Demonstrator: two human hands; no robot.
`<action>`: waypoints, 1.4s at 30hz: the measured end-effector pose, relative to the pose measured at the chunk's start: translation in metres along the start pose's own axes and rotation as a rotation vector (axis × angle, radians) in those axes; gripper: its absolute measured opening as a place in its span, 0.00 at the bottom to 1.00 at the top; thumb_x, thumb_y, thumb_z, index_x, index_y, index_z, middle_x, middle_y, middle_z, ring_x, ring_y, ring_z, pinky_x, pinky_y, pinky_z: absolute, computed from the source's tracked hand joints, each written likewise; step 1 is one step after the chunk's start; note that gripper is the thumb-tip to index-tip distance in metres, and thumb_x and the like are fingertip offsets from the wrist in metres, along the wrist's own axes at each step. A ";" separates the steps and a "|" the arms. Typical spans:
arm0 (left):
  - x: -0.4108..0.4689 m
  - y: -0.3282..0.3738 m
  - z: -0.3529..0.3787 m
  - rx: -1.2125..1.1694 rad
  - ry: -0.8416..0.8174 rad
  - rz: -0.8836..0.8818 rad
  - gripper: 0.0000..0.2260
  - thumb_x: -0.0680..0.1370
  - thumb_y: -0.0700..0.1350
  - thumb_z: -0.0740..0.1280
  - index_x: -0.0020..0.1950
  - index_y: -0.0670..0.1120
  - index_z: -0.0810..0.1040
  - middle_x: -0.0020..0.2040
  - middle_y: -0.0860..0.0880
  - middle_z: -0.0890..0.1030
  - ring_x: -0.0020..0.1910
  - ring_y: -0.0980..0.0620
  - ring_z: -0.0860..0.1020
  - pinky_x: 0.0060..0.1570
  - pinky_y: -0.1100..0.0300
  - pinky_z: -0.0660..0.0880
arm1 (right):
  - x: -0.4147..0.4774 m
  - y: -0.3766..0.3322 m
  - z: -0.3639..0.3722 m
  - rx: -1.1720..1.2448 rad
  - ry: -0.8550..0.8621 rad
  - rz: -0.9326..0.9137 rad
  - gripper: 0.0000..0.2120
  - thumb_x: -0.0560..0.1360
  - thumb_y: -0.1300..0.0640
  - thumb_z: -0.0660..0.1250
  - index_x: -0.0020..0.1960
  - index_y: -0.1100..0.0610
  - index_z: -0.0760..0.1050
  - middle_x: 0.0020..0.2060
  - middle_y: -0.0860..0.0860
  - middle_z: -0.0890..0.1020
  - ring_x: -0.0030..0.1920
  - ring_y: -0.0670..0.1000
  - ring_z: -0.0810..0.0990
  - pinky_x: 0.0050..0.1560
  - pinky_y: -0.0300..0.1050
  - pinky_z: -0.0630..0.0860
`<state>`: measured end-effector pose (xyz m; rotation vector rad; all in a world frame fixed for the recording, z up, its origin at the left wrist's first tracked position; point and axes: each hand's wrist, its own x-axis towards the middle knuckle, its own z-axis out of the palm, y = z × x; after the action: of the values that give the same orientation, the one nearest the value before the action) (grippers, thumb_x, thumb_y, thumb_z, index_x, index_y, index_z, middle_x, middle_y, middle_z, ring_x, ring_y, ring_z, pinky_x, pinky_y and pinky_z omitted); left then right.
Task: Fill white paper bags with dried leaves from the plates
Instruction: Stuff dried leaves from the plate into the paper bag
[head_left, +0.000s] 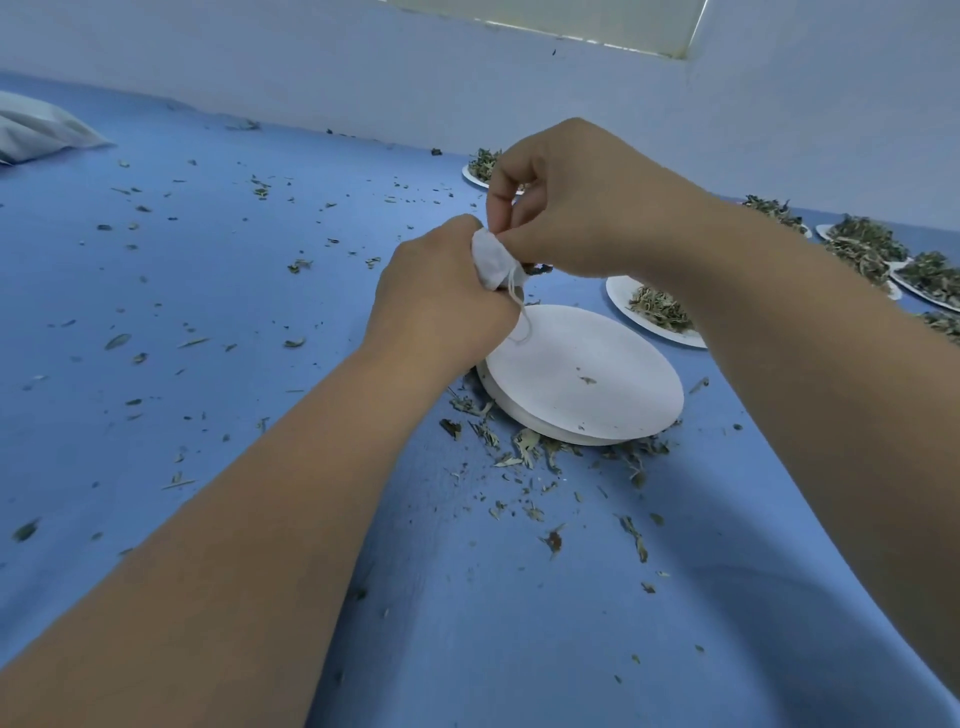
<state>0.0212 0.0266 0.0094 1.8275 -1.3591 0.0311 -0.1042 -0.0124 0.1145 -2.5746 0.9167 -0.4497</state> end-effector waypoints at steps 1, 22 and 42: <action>0.000 0.000 -0.001 -0.015 0.001 -0.010 0.12 0.71 0.50 0.69 0.37 0.53 0.65 0.34 0.55 0.73 0.33 0.59 0.71 0.29 0.62 0.63 | 0.000 0.000 -0.002 0.017 -0.015 0.005 0.04 0.73 0.61 0.70 0.42 0.52 0.80 0.36 0.52 0.86 0.34 0.50 0.81 0.39 0.48 0.80; 0.003 0.004 -0.015 -0.265 0.038 -0.095 0.09 0.73 0.48 0.72 0.38 0.54 0.72 0.31 0.57 0.73 0.29 0.61 0.71 0.29 0.67 0.64 | 0.011 0.002 0.002 0.119 0.137 -0.113 0.02 0.74 0.57 0.75 0.45 0.52 0.83 0.35 0.48 0.87 0.35 0.50 0.83 0.29 0.35 0.74; 0.007 -0.005 -0.026 0.006 0.195 -0.057 0.10 0.75 0.47 0.63 0.36 0.53 0.66 0.30 0.55 0.69 0.29 0.59 0.68 0.27 0.63 0.57 | 0.000 -0.005 0.020 0.276 0.046 -0.156 0.08 0.82 0.56 0.58 0.56 0.48 0.75 0.26 0.41 0.76 0.30 0.44 0.72 0.28 0.30 0.68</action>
<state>0.0396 0.0383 0.0267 1.8162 -1.1717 0.1795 -0.0930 -0.0036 0.0989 -2.3980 0.6202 -0.6337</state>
